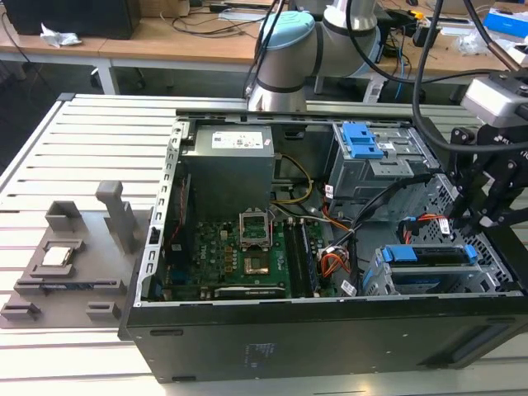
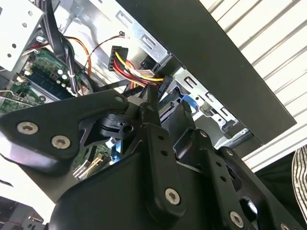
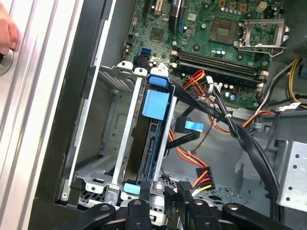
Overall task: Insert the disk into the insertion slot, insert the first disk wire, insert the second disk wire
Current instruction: 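Insert the first disk wire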
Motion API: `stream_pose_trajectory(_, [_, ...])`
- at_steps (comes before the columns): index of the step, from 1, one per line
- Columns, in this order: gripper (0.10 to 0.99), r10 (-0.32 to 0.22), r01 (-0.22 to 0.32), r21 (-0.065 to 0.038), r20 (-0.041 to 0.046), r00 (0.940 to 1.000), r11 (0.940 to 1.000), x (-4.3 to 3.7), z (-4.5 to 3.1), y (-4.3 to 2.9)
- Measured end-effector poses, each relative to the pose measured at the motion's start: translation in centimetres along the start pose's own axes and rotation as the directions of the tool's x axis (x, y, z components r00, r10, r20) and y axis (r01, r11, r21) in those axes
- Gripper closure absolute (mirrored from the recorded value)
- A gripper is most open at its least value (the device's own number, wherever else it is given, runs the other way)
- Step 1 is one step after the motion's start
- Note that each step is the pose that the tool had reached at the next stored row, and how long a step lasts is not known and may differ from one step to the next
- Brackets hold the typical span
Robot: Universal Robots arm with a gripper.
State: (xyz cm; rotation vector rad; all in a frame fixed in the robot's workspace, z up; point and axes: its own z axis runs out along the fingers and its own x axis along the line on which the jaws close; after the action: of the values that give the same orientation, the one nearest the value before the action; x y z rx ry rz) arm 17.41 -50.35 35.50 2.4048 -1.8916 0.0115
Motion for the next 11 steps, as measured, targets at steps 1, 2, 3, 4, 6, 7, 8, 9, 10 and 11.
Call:
stream_pose_trajectory(1, [0.725, 0.000, 0.000, 0.000, 0.0000, 1.0000, 1.0000, 0.00, 0.07, -0.02])
stream_pose_trajectory(2, [0.725, 0.000, 0.000, 0.000, -0.0004, 1.0000, 1.0000, 0.00, 0.09, -0.03])
stream_pose_trajectory(3, [0.725, 0.000, 0.000, -0.001, -0.0022, 1.0000, 1.0000, 0.00, 0.10, -0.04])
stream_pose_trajectory(4, [0.725, 0.000, 0.000, -0.001, -0.0022, 1.0000, 1.0000, 0.00, 0.11, -0.04])
stream_pose_trajectory(6, [0.725, 0.000, 0.000, -0.001, -0.0023, 1.0000, 1.0000, 0.00, 0.10, -0.04])
stream_pose_trajectory(7, [0.725, 0.000, 0.000, -0.001, -0.0022, 1.0000, 1.0000, 0.00, 0.11, -0.03])
stream_pose_trajectory(8, [0.741, 0.000, 0.000, -0.001, -0.0022, 1.0000, 1.0000, 0.00, 0.11, -0.04])
stream_pose_trajectory(9, [0.741, 0.000, 0.000, -0.001, -0.0023, 1.0000, 1.0000, 0.00, 0.10, -0.04])
stream_pose_trajectory(10, [0.804, 0.000, 0.000, -0.001, -0.0023, 1.0000, 1.0000, 0.00, 0.11, -0.03])
stream_pose_trajectory(11, [0.871, 0.000, 0.000, -0.001, -0.0021, 1.0000, 1.0000, 0.00, 0.11, -0.03])
